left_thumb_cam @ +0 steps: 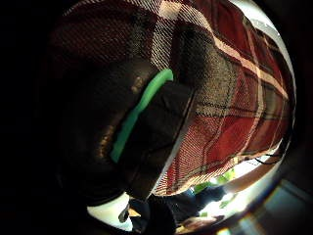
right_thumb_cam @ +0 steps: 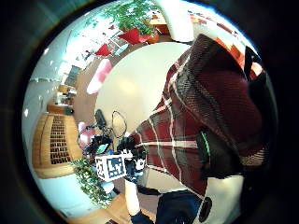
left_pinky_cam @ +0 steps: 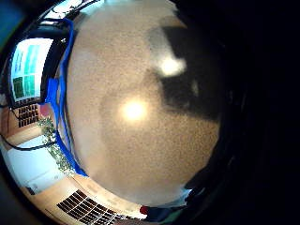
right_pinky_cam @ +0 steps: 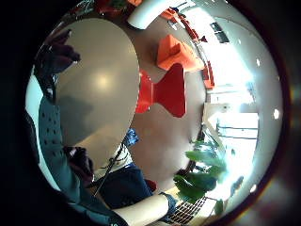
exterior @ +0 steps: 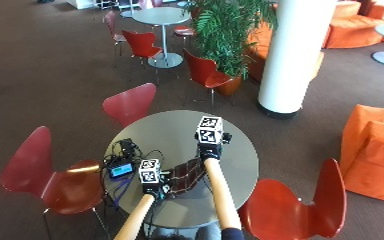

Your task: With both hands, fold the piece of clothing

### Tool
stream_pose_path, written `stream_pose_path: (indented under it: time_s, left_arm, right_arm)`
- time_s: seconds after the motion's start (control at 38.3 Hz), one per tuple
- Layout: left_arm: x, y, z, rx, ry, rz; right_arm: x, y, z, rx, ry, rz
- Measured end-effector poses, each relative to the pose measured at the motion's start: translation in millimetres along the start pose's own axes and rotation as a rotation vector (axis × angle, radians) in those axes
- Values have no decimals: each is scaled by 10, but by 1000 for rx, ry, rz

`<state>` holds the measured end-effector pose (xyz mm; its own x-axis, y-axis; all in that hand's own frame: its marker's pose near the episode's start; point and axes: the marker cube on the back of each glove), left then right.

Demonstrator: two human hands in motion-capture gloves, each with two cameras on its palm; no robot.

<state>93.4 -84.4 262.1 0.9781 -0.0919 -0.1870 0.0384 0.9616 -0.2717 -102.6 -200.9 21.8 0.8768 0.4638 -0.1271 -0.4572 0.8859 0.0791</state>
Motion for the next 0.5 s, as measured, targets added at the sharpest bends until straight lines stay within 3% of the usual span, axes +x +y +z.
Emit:
stream_pose_path:
  time_s: [0.08, 0.18, 0.34, 0.5]
  left_arm:
    - [-2, -61, -25, 65, 31, 45]
    - [-11, 165, -110, -30, 114, 49]
    - [-195, 403, -506, -24, 238, 61]
    - [-742, -70, -774, 285, 200, 79]
  right_arm:
    - [-132, 39, -79, 10, 49, 13]
    - [-261, 150, -203, 42, 107, 0]
    - [-464, 220, -284, 55, 148, -18]
    - [-879, 253, -319, 64, 152, -56]
